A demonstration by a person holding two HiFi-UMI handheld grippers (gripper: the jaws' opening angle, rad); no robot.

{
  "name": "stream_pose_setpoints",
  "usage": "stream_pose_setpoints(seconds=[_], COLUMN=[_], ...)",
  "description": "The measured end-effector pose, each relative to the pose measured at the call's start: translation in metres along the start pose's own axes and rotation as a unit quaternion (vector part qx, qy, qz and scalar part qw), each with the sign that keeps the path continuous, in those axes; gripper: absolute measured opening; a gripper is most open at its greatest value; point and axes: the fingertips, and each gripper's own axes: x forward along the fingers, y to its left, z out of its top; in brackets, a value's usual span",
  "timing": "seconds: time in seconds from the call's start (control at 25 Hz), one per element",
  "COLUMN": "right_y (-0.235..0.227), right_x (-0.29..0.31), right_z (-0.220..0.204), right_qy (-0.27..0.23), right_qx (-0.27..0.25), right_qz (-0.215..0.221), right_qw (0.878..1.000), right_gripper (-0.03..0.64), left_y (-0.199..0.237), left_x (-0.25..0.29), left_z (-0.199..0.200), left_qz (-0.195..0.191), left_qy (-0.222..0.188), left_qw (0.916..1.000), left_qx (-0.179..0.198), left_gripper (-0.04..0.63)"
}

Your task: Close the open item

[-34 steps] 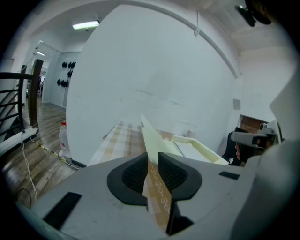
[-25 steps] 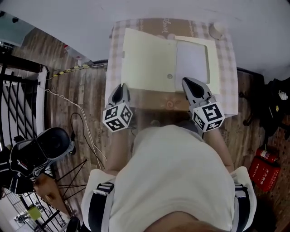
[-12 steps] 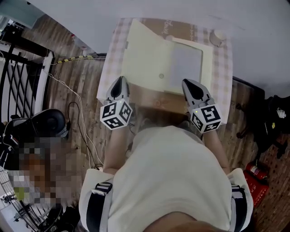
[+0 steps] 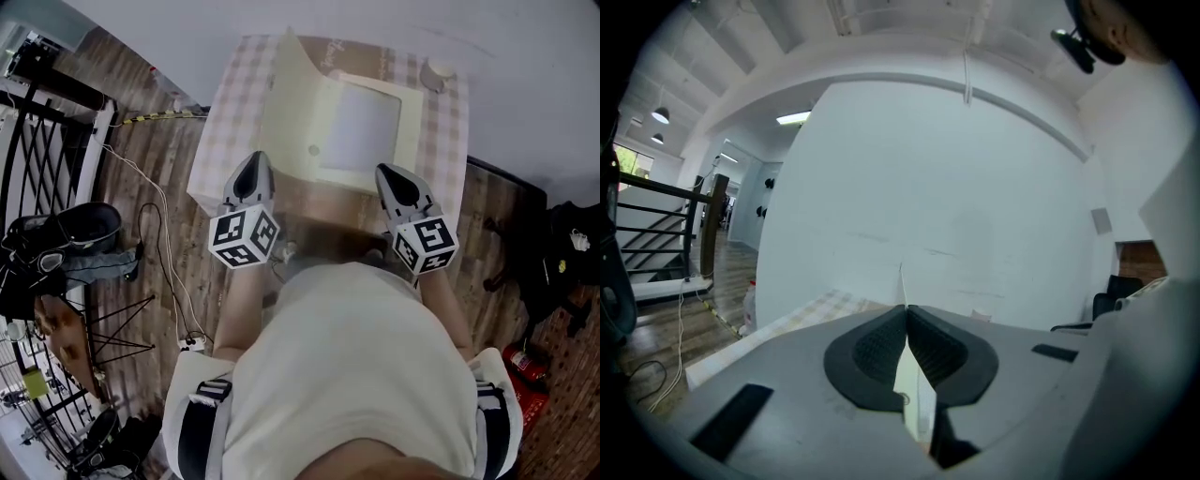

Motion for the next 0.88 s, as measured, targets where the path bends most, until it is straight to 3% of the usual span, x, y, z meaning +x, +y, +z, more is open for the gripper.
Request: stream_pose_setpoints(seconds=[0.28, 0.56, 0.88], right_y=[-0.024, -0.049, -0.079], right_x=[-0.033, -0.052, -0.064], right_z=[-0.010, -0.013, -0.016], right_qy=[0.004, 0.005, 0.009], right_qx=[0.004, 0.002, -0.002], right_qz=[-0.001, 0.001, -0.002], right_qw=[1.000, 1.000, 1.000], right_gripper=[0.002, 0.002, 0.002], left_y=[-0.058, -0.113, -0.158], left_x=[0.000, 0.006, 0.011], left_z=[-0.007, -0.024, -0.051], left_qz=[-0.025, -0.068, -0.091], left_qy=[-0.006, 0.005, 0.024], left_qw=[0.9996, 0.9974, 0.9952], left_qx=[0.011, 0.024, 0.027], left_gripper=[0.009, 0.011, 0.015])
